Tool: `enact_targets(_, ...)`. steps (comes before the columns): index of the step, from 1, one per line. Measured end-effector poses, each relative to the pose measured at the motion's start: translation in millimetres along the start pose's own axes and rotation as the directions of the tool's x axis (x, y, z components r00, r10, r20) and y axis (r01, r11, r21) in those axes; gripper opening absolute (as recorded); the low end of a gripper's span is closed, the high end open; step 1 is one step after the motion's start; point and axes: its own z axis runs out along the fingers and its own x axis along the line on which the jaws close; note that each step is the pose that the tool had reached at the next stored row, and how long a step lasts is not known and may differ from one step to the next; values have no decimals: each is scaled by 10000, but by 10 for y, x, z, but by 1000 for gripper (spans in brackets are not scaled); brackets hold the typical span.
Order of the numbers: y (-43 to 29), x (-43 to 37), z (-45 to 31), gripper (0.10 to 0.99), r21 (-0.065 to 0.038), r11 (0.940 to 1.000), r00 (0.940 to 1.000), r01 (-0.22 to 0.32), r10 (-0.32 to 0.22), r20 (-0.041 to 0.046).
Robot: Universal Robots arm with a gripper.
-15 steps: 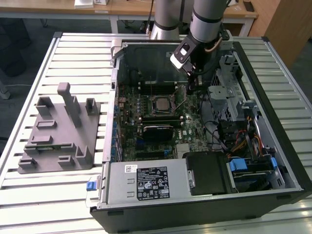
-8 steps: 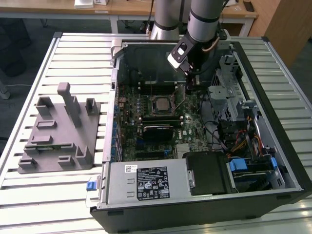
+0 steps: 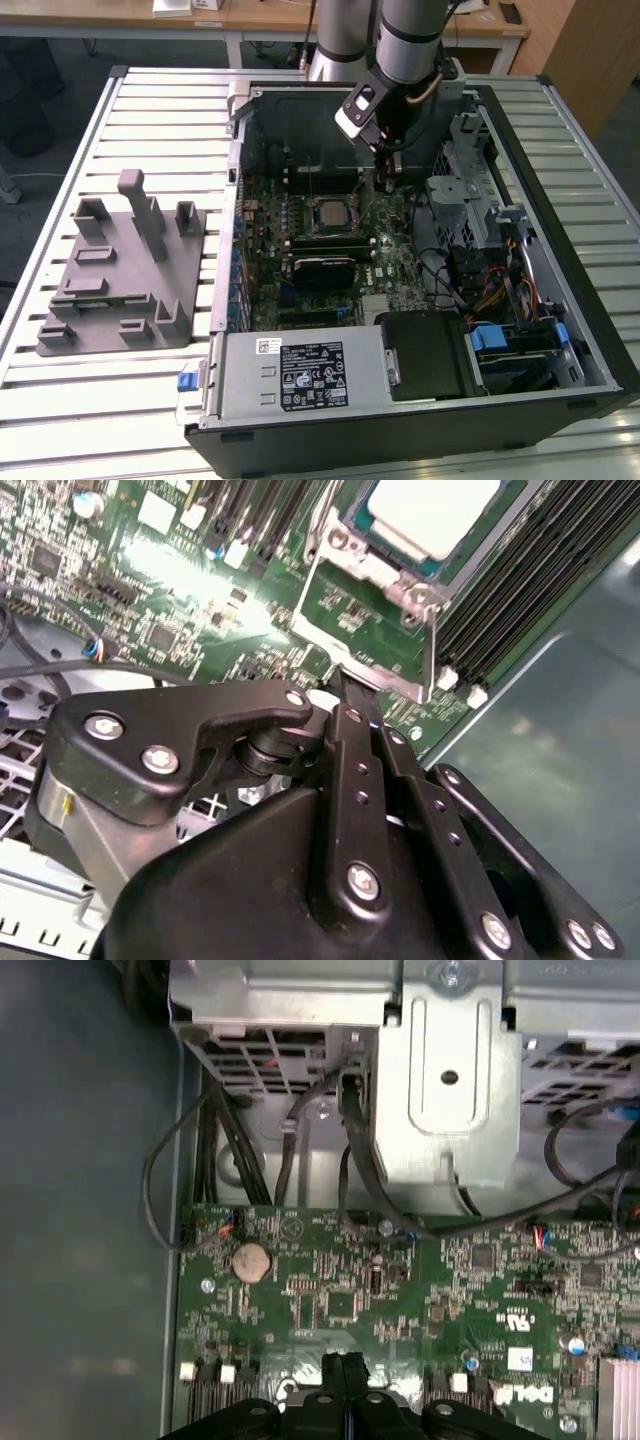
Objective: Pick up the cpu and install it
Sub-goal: 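Close the cpu cover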
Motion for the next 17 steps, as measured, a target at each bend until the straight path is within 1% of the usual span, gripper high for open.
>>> enact_targets(14,-251,10,-13,106,-1,10000,10000,-1,1,-2)
enact_targets(17,-317,12,-14,106,0,10000,10000,0,0,-1)
